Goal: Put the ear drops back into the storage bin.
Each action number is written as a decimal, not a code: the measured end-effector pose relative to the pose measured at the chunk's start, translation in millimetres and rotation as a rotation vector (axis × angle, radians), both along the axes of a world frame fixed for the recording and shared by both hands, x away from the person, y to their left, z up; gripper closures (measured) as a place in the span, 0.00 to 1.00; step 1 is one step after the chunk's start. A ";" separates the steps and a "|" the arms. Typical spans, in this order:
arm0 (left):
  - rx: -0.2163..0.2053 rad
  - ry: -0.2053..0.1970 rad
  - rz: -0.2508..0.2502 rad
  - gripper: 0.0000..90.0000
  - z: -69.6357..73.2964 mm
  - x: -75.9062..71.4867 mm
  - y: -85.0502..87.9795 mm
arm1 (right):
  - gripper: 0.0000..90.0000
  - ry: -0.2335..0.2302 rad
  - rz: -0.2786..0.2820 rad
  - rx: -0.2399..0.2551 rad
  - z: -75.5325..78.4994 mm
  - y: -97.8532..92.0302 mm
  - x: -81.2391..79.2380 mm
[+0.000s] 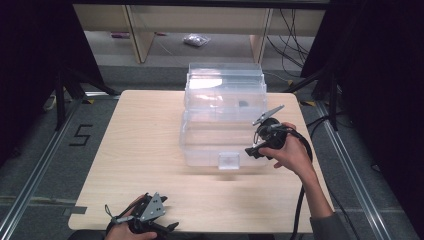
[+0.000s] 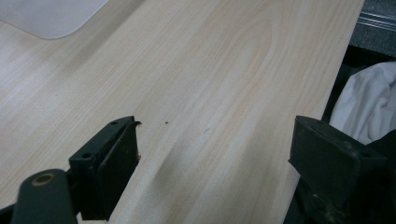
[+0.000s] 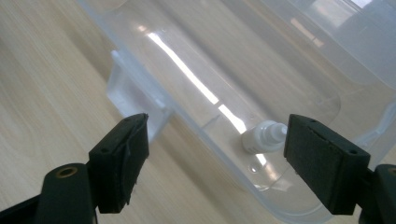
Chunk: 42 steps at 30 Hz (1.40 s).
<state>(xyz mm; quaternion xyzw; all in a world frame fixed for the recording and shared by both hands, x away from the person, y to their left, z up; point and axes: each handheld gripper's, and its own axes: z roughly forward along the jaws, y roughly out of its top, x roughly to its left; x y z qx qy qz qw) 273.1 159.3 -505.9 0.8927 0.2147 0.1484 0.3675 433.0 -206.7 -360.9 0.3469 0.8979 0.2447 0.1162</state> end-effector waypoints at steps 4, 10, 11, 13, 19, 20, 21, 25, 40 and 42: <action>-0.003 0.012 0.011 0.17 -0.4 -0.6 -0.3 | 0.25 -0.003 0.001 0.015 -1.6 -1.0 -9.5; 0.014 -0.003 0.004 0.17 0.4 0.8 0.5 | 0.25 -0.019 0.012 0.026 -5.9 -0.9 -22.9; 0.011 -0.007 0.008 0.16 0.1 1.0 0.4 | 0.25 -0.037 0.036 0.026 -6.1 -3.0 -24.6; 0.002 0.002 0.022 0.16 -0.4 0.5 0.3 | 0.25 -0.035 0.029 0.040 -8.4 -3.0 -30.4; -0.006 -0.013 0.027 0.16 1.0 0.5 0.6 | 0.25 -0.040 0.042 0.051 -15.8 -2.2 -40.7; -0.013 -0.009 0.024 0.16 1.0 0.7 0.4 | 0.25 -0.039 0.037 0.057 -16.6 -1.8 -42.5; -0.008 -0.010 0.025 0.16 1.3 0.8 0.5 | 0.25 -0.038 0.026 0.051 -16.9 -0.4 -43.4; -0.009 -0.009 0.025 0.16 1.1 0.7 0.7 | 0.25 -0.044 0.046 0.072 -19.1 0.9 -46.4; -0.013 -0.008 0.042 0.17 0.9 0.6 0.5 | 0.25 -0.073 0.077 0.086 -26.5 -0.1 -62.5; -0.011 -0.009 0.042 0.16 0.8 0.6 0.4 | 0.26 -0.047 0.054 0.088 -28.8 0.2 -65.5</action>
